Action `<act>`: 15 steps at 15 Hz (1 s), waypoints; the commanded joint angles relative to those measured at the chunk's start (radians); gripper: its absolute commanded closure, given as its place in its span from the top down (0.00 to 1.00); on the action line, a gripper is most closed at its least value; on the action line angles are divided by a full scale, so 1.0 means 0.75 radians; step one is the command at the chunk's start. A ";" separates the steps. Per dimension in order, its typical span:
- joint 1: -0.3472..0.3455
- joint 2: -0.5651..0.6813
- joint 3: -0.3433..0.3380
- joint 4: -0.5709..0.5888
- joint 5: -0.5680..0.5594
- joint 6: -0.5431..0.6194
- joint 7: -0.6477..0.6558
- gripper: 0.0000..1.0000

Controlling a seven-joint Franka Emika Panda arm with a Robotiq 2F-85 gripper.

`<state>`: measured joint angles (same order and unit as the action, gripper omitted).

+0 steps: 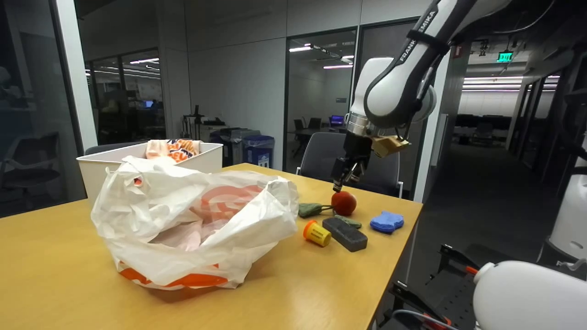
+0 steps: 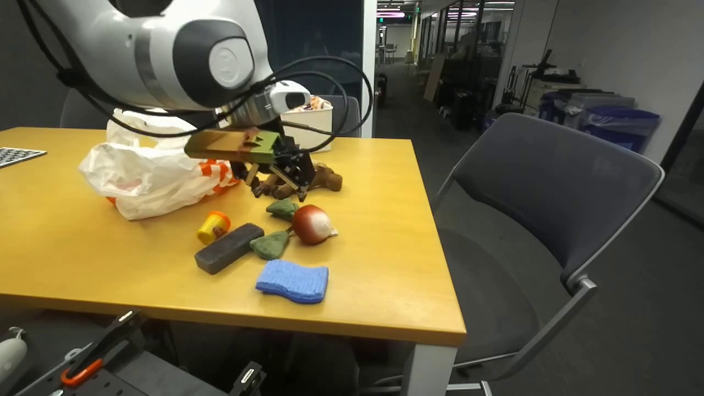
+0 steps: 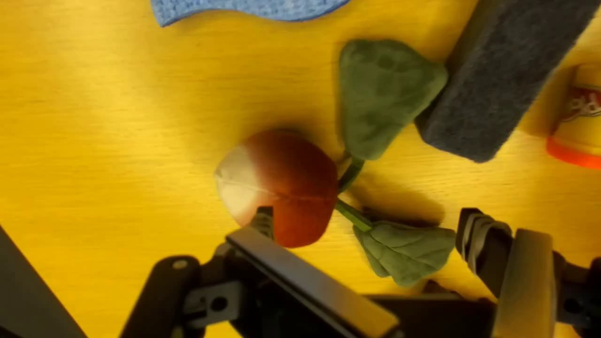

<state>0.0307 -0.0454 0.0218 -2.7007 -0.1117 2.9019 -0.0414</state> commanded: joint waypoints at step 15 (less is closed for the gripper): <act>0.010 0.404 -0.096 0.279 -0.160 0.070 0.239 0.27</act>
<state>0.0062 0.2596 -0.0358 -2.5051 -0.2808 2.9704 0.1546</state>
